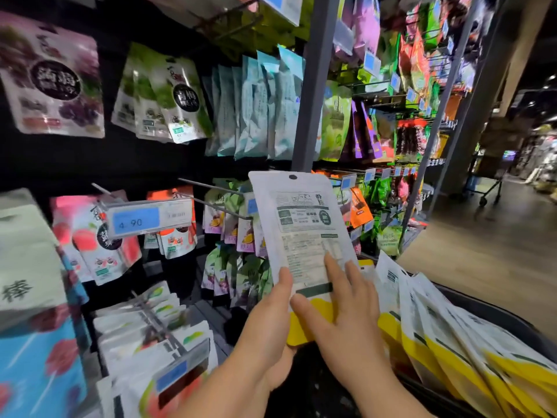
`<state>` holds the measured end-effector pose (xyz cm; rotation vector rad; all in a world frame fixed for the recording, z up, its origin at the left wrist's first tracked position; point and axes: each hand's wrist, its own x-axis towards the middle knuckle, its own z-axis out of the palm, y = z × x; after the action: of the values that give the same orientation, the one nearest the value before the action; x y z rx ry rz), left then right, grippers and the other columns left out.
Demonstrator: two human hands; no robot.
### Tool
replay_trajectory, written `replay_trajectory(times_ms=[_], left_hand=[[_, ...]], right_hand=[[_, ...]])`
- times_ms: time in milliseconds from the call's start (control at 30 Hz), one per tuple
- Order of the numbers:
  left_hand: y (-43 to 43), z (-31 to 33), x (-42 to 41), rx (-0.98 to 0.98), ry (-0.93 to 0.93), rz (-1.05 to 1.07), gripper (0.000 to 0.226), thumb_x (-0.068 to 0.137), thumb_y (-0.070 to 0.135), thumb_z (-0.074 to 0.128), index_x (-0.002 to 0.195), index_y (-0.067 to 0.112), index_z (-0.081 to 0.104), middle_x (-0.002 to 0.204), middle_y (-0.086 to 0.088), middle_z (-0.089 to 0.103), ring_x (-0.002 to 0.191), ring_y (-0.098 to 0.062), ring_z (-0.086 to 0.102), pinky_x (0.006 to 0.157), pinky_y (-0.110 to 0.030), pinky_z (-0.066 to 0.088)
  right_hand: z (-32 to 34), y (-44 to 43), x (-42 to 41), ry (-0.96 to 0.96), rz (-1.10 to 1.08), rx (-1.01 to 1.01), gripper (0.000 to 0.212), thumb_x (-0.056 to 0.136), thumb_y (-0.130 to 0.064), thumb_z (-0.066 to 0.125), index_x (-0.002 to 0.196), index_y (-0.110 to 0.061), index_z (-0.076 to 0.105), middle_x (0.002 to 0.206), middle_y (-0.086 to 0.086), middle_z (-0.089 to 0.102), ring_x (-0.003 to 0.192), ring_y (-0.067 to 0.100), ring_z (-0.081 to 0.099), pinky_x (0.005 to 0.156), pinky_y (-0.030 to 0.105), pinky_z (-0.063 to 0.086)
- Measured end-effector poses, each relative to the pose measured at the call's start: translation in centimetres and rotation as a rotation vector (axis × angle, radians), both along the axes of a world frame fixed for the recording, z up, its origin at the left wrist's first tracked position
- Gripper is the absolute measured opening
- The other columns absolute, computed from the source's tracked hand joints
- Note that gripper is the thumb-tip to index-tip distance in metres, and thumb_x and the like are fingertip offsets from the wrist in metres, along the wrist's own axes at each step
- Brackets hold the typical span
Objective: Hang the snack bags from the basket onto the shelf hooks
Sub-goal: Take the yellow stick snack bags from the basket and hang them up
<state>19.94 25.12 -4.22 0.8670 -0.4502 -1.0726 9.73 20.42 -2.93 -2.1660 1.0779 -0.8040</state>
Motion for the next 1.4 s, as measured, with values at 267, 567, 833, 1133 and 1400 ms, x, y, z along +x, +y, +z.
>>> replay_trajectory(times_ms=[267,567,833,1133,1400], left_hand=[[1.9,-0.1,-2.1,-0.134,-0.048,-0.152,0.047,0.086,0.058,0.042,0.117,0.029,0.061,0.128,-0.001,0.064,0.122,-0.021,0.057,0.108,-0.045,0.043],[0.2,-2.3,-1.5,-0.093,-0.538,-0.018,0.055,0.104,0.015,0.040,0.137,0.058,0.039,0.146,0.030,0.034,0.133,0.014,0.034,0.106,-0.012,0.037],[1.1,-1.7,-0.3,-0.101,-0.782,0.210,0.045,0.097,0.031,0.057,0.116,0.071,0.047,0.136,0.027,0.039,0.129,0.012,0.035,0.104,-0.015,0.030],[1.3,-1.8,2.8,0.055,-0.463,0.169,0.142,0.028,0.044,0.097,0.149,0.028,0.026,0.129,-0.006,0.062,0.112,-0.026,0.064,0.093,-0.043,0.052],[2.5,-5.0,5.9,0.041,-0.001,-0.257,0.091,0.016,0.008,0.101,0.101,-0.009,0.073,0.108,-0.033,0.067,0.088,-0.043,0.072,0.066,-0.055,0.060]], right_hand=[[0.5,1.2,0.0,-0.298,0.219,0.253,0.089,0.056,-0.081,0.059,0.134,-0.071,0.017,0.133,-0.049,0.025,0.126,-0.011,0.036,0.110,0.032,0.034],[0.5,0.2,-1.6,-0.564,0.465,0.587,0.075,0.075,-0.024,0.072,0.141,-0.045,0.044,0.137,-0.010,0.060,0.122,0.013,0.060,0.104,0.044,0.050],[0.9,0.4,-2.3,-0.654,0.431,0.484,0.044,0.085,-0.034,0.050,0.128,-0.024,0.059,0.120,-0.008,0.071,0.117,0.010,0.064,0.104,0.034,0.048],[1.1,-0.9,-3.3,-0.675,0.417,0.573,0.030,0.096,-0.025,0.045,0.116,-0.016,0.065,0.109,0.005,0.075,0.104,0.021,0.071,0.085,0.033,0.058],[-1.1,-1.6,-2.6,-0.382,0.361,0.429,0.027,0.103,-0.023,0.048,0.098,-0.018,0.074,0.098,0.000,0.077,0.093,0.015,0.072,0.082,0.026,0.055]])
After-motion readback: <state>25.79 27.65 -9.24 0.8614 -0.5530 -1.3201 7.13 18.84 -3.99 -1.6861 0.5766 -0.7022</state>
